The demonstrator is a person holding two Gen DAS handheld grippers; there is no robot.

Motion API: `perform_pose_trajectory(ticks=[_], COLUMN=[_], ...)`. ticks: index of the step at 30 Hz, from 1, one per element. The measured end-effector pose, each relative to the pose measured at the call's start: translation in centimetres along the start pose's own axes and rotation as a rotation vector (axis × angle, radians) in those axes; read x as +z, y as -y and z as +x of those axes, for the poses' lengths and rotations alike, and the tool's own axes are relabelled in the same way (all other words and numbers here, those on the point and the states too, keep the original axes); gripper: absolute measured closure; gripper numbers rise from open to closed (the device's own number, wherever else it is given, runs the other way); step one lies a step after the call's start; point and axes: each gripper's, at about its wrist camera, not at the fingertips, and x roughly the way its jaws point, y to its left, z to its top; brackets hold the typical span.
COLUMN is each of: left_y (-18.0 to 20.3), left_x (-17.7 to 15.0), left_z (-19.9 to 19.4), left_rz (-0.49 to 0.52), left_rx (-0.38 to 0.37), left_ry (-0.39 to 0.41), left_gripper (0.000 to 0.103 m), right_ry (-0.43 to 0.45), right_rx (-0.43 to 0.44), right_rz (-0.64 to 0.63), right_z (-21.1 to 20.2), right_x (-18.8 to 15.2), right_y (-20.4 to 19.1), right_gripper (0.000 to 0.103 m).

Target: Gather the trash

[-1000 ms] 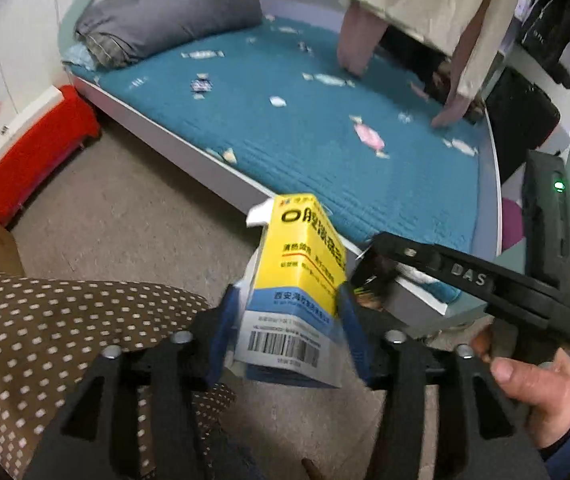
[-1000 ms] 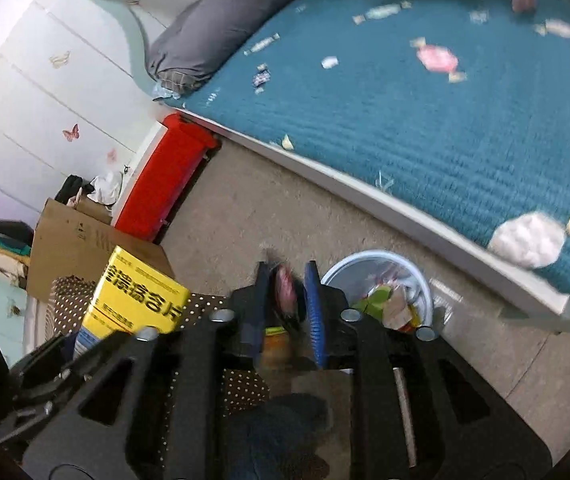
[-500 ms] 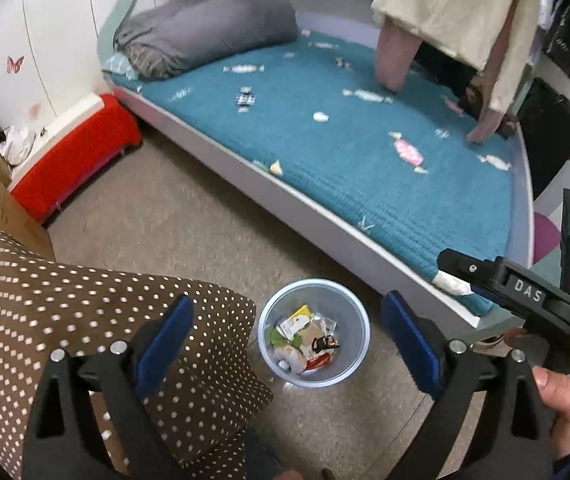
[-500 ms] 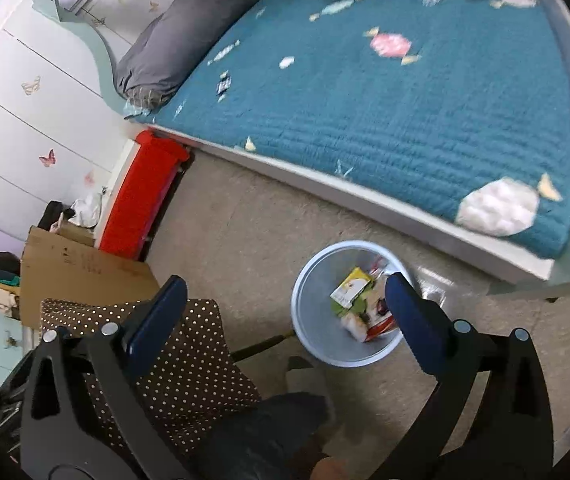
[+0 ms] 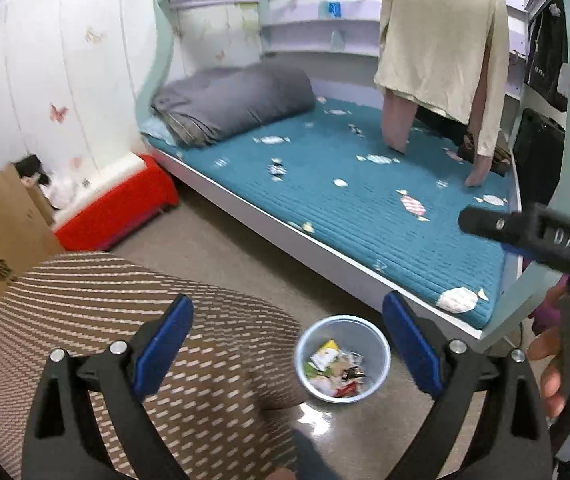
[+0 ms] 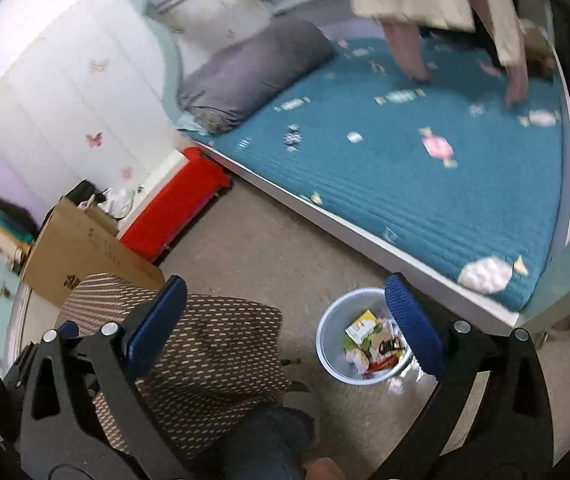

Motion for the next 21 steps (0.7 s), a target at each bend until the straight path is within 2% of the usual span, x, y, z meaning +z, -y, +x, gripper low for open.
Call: perform_pose_trajectory(ticks=[11, 17, 21], left_y=[-6.5, -9.8, -10.8], left_x=[-0.4, -1.6, -2.4], left_z=[-12.6, -18.9, -22.4], left_rz=[-0.138, -0.243, -0.291], left_rx=[0.169, 0.306, 0.351], left_ry=[0.171, 0.259, 0.306], left_gripper=[0.008, 0.006, 0.006], right_ry=[0.108, 0.168, 0.222], right_rx=[0.056, 0.06, 0.068], right_rz=[-0.181, -0.295, -0.37], right_z=[-8.4, -11.7, -14.1], right_x=[-0.4, -1.7, -2.6], right_y=[-10.7, -15.7, -19.1], right_gripper=[0.006, 0.006, 0.006])
